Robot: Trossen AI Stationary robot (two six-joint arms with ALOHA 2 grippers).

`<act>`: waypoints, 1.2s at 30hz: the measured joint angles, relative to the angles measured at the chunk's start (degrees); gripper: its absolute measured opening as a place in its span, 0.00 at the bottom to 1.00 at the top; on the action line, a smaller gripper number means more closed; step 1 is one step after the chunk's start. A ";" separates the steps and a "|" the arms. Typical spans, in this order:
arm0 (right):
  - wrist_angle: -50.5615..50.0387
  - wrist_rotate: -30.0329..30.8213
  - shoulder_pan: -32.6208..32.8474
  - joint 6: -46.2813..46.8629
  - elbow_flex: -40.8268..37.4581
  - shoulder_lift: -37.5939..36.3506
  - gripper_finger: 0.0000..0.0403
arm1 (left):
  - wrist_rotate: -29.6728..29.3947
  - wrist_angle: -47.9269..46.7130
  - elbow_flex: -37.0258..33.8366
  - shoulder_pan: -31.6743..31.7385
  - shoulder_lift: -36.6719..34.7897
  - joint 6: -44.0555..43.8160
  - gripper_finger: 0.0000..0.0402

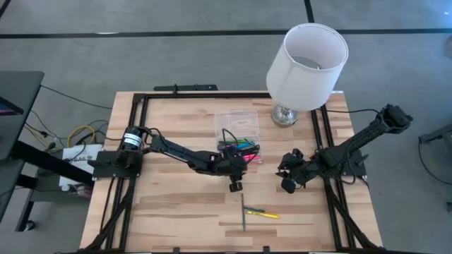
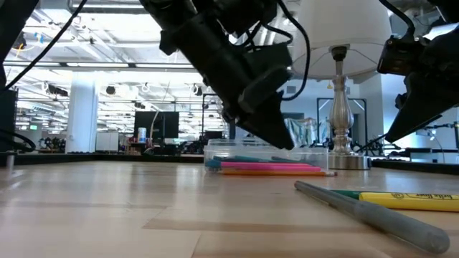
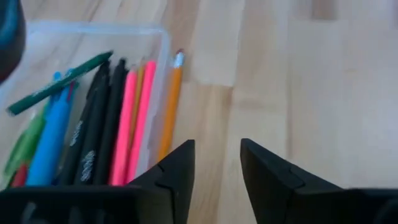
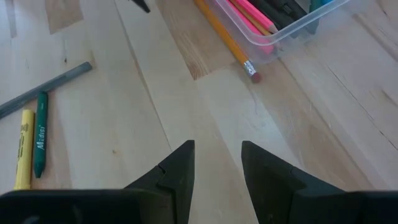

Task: Pick & place school supplies into a supply box
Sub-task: Put the yellow pencil into the transparent supply box

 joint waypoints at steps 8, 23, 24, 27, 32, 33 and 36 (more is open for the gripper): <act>-0.02 0.07 0.00 -0.04 0.00 0.00 0.31 | -1.17 -3.10 -0.02 1.51 0.19 3.97 0.30; -0.24 0.02 0.00 0.39 0.00 -0.02 0.31 | -1.67 -0.51 -0.02 2.97 3.52 3.90 0.30; -0.35 0.02 0.00 0.25 0.00 -0.01 0.31 | -1.67 -0.15 -0.02 3.19 3.52 4.12 0.30; -0.39 0.09 0.00 0.00 0.00 0.00 0.31 | -1.25 -0.24 -0.02 3.98 3.58 4.09 0.30; -0.44 0.15 0.00 -0.30 0.00 0.00 0.31 | 7.14 -0.59 0.22 5.56 4.22 2.27 0.30; -0.44 0.15 0.00 -0.52 0.00 -0.02 0.31 | 8.75 -1.03 0.22 5.61 4.24 2.00 0.30; -0.59 0.16 0.00 -0.61 0.00 0.00 0.31 | 9.13 -1.91 0.15 5.11 4.31 2.41 0.30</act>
